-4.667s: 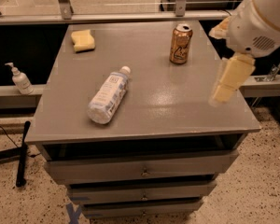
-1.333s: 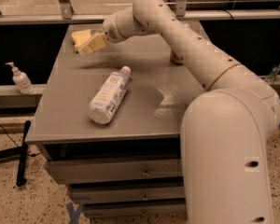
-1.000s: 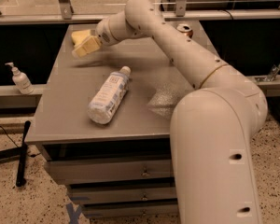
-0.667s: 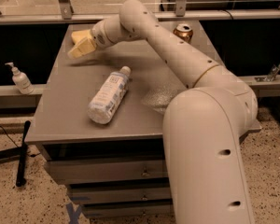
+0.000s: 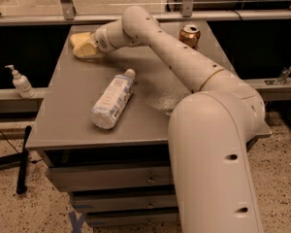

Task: Move sponge near blue plastic bottle

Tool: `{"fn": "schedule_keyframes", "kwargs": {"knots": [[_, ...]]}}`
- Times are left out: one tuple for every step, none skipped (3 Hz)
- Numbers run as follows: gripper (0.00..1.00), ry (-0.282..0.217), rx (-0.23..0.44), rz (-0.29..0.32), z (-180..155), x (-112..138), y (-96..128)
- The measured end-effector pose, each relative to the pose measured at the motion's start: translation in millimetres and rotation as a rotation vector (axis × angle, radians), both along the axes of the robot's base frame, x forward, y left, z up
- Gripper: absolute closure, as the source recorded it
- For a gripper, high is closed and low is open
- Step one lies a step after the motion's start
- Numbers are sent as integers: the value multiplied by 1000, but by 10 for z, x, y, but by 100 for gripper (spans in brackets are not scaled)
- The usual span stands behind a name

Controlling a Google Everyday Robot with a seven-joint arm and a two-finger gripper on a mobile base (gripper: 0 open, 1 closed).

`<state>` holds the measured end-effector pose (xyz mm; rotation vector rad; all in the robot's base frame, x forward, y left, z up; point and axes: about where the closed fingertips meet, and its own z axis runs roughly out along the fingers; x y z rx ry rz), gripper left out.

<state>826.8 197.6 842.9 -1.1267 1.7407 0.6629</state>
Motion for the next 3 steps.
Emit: {"fn": "schedule_keyframes", "kwargs": {"knots": [[63,-6,7,-17,-3,2,-37],[86,-39,18,-33,124,-75,-151],[100,-101,36,-37,421,-210,-333]]}}
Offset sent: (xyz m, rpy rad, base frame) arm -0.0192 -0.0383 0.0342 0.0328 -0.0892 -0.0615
